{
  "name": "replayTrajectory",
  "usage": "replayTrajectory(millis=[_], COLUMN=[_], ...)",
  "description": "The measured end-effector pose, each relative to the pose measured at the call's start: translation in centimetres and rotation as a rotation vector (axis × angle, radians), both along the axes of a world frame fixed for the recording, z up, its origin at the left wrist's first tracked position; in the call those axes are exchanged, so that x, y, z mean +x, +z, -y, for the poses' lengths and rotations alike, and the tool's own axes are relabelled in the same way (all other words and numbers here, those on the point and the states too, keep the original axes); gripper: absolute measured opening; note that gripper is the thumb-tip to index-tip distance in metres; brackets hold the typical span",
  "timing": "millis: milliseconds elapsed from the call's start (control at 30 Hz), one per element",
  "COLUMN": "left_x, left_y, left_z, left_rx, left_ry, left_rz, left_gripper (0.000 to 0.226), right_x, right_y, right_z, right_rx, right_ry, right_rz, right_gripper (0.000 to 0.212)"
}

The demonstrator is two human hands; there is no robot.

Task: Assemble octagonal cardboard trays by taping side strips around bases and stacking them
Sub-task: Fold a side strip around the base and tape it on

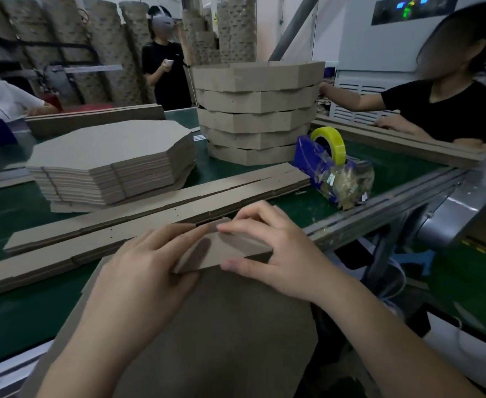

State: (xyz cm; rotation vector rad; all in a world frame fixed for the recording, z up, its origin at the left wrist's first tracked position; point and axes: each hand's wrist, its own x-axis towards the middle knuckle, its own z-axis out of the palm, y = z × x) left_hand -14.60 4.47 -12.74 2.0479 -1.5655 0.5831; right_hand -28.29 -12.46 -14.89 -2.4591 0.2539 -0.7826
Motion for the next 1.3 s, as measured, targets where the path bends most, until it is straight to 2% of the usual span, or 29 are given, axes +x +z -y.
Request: replayTrajectory(millis=[67, 167, 233, 333, 400, 567, 700, 1133, 1300], left_x=[1.1, 2.3, 2.4, 1.5, 1.4, 1.5, 0.3, -0.4, -0.8], left_y=[-0.4, -1.1, -1.7, -1.2, -0.8, 0.0, 0.1, 0.1, 0.1], left_z=[-1.3, -2.5, -2.5, -2.4, -2.4, -2.5, -2.3, -2.3, -1.9], left_rx=[0.011, -0.064, -0.183, -0.288, -0.338, -0.371, -0.336, -0.347, -0.356], left_ry=[0.053, 0.261, 0.218, 0.127, 0.082, -0.055, -0.08, -0.072, -0.143], left_rz=[-0.105, -0.338, -0.44, -0.467, -0.514, -0.544, -0.504, -0.565, -0.598], left_gripper=[0.049, 0.041, 0.028, 0.038, 0.053, 0.069, 0.066, 0.069, 0.065], right_x=[0.2, 0.1, -0.2, -0.8, -1.5, -2.9, -3.1, -2.8, -2.5], right_y=[-0.4, -0.4, 0.3, 1.9, 3.3, 5.9, 5.1, 2.9, 2.9], right_z=[0.1, 0.6, 0.9, 1.1, 1.0, 1.3, 1.0, 0.6, 0.6], right_rx=[0.012, 0.063, 0.142, 0.158, 0.157, 0.036, -0.065, -0.028, -0.054], right_ry=[0.008, -0.009, -0.02, -0.037, -0.014, 0.034, 0.081, 0.122, 0.141], right_rz=[-0.008, 0.037, 0.105, 0.213, 0.215, 0.187, 0.117, 0.126, 0.073], right_gripper=[0.052, 0.051, 0.052, 0.047, 0.044, 0.041, 0.049, 0.05, 0.051])
